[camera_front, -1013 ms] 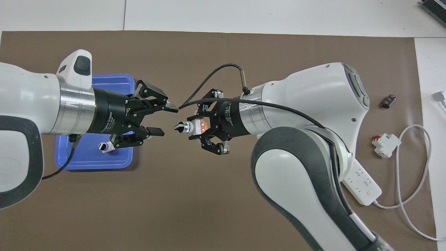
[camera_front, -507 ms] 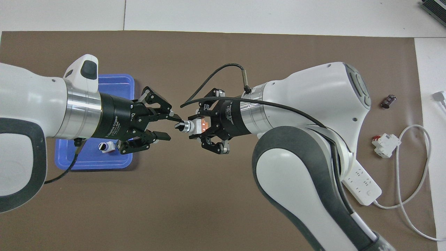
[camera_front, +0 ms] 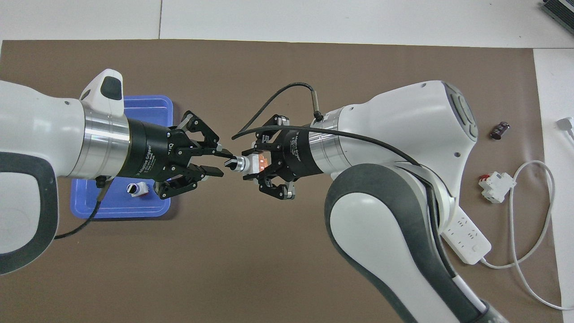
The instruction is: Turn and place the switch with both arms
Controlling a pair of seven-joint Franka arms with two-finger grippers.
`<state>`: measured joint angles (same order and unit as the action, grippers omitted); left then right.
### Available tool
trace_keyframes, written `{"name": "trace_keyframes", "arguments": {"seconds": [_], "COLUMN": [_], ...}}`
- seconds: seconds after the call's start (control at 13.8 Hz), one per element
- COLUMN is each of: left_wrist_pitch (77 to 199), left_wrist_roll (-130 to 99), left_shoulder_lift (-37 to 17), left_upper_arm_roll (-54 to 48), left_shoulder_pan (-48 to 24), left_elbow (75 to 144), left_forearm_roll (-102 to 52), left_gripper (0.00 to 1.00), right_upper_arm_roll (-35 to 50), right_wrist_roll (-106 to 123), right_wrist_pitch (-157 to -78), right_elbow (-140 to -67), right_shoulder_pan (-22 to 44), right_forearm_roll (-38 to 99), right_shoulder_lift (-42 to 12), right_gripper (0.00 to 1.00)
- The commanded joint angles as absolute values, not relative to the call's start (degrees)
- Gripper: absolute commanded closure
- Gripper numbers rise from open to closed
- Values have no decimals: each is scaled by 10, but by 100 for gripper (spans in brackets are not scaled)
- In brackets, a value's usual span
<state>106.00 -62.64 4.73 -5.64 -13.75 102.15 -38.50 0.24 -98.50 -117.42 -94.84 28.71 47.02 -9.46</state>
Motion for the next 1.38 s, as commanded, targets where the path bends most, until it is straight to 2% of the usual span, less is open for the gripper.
{"name": "trace_keyframes", "arguments": {"seconds": [0.0, 0.36, 0.72, 1.3], "left_wrist_pitch": [1083, 1144, 1077, 1092], "left_wrist_roll": [-636, -665, -669, -749], "left_shoulder_lift": [53, 54, 58, 62], "left_upper_arm_roll": [-50, -52, -51, -51], "left_shoulder_pan": [-145, -158, -157, -158], "left_elbow": [1029, 1045, 1046, 1052], "left_forearm_roll": [-387, -387, -385, -385], "left_gripper": [65, 65, 65, 64], "right_upper_arm_roll": [4, 4, 4, 4], "right_wrist_roll": [-993, -993, -996, -995], "right_wrist_pitch": [-1178, -1179, -1180, -1180], "right_elbow": [-962, -962, -962, -963], "right_shoulder_pan": [282, 285, 286, 287], "right_forearm_roll": [475, 475, 475, 475], "right_shoulder_lift": [-80, -79, -79, -79], "right_gripper": [100, 100, 100, 100]}}
